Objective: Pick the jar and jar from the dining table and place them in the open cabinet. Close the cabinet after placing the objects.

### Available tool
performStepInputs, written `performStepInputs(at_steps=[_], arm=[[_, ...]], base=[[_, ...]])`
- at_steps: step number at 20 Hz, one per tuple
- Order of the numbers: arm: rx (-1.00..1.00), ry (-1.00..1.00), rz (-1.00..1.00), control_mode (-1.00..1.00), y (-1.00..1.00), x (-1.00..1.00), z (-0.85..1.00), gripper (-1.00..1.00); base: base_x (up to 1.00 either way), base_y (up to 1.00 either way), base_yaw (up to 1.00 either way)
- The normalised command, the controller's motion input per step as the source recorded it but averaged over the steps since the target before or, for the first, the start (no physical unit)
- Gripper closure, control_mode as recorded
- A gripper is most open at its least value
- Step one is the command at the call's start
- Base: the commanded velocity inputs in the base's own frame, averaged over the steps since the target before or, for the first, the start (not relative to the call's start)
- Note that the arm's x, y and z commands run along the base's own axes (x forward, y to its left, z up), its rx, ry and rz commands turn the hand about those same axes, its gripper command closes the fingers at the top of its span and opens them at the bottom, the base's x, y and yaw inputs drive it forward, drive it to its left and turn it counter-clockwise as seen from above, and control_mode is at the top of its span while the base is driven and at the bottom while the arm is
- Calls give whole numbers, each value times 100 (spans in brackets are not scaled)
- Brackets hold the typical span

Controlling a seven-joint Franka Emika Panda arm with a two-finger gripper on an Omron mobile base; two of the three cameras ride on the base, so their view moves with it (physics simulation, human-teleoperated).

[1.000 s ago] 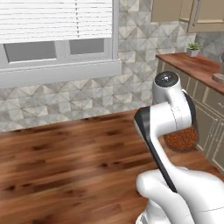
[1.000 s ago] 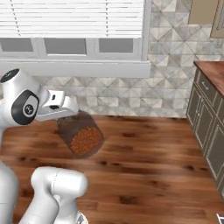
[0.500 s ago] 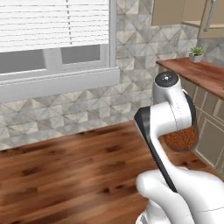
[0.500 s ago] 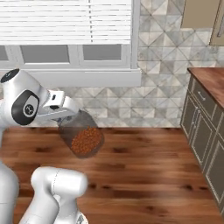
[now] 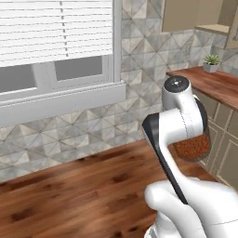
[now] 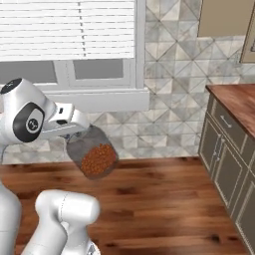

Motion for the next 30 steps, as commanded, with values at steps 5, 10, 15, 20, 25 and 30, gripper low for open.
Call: performStepInputs(at_steps=[5,10,15,20,25,30], arm=[[0,0,0,100,0,0,0,100],[0,0,0,100,0,0,0,100],[0,0,0,100,0,0,0,100],[0,0,0,100,0,0,0,100],[0,0,0,100,0,0,0,100],[0,0,0,100,0,0,0,100]], base=[[85,-17,-18],[84,-16,-19],[78,-20,-21],[71,-16,-24],[72,-16,-26],[74,-20,-26]])
